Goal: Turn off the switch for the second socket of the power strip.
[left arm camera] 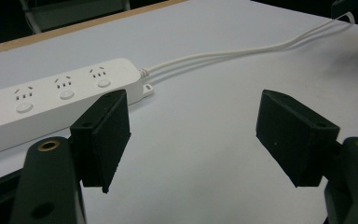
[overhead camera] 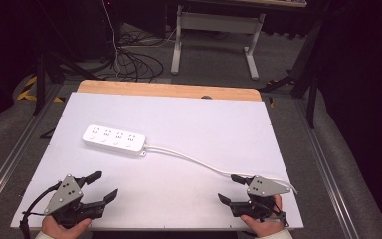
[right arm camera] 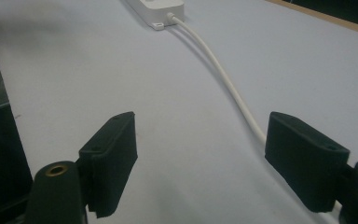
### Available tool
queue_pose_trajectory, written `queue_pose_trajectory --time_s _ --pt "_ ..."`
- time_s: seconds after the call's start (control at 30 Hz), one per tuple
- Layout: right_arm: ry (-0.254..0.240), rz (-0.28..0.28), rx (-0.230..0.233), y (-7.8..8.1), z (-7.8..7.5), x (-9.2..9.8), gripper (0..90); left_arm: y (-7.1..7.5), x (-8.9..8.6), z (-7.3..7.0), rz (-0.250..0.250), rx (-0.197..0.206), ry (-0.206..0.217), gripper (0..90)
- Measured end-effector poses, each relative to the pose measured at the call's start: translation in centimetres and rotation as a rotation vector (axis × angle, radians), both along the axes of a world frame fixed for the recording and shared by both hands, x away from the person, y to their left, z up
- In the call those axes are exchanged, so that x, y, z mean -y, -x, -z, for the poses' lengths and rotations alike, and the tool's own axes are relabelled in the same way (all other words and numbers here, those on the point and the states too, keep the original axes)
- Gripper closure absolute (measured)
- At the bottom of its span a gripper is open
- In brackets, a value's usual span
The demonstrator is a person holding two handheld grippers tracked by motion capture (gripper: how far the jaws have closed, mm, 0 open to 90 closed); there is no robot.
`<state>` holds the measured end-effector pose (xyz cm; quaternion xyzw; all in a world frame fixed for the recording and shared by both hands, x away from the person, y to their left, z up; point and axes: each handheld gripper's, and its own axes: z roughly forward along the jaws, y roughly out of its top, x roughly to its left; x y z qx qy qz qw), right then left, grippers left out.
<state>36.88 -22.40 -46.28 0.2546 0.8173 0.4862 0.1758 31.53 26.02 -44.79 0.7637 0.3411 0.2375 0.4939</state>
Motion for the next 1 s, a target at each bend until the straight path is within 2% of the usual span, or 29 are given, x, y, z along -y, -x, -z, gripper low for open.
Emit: queue_pose_trajectory --time_s 0.27,0.37,0.4,0.47,0.63,1.0 --pt "0.004 -0.002 -0.004 0.0 0.1 -0.1 25.1 -0.2 -0.1 -0.3 0.018 -0.014 -0.009 28.7" --pt "0.004 -0.002 -0.004 0.0 0.0 -0.1 25.2 -0.3 0.1 -0.4 0.019 -0.019 -0.033 30.0" --pt "0.008 -0.001 -0.003 0.0 0.1 -0.1 25.2 -0.4 0.1 -0.6 0.017 -0.024 -0.053 32.7" --pt "0.011 -0.001 -0.005 0.0 0.1 -0.1 25.3 -0.5 0.1 -1.0 0.013 -0.018 -0.061 36.1" --pt "0.015 -0.005 -0.005 0.0 0.2 -0.3 25.3 -1.1 0.0 -1.7 0.007 -0.017 -0.047 39.7" --pt "0.020 -0.004 -0.009 0.0 0.2 -0.2 25.4 -3.2 -0.3 -3.3 -0.015 -0.049 -0.018 41.4"
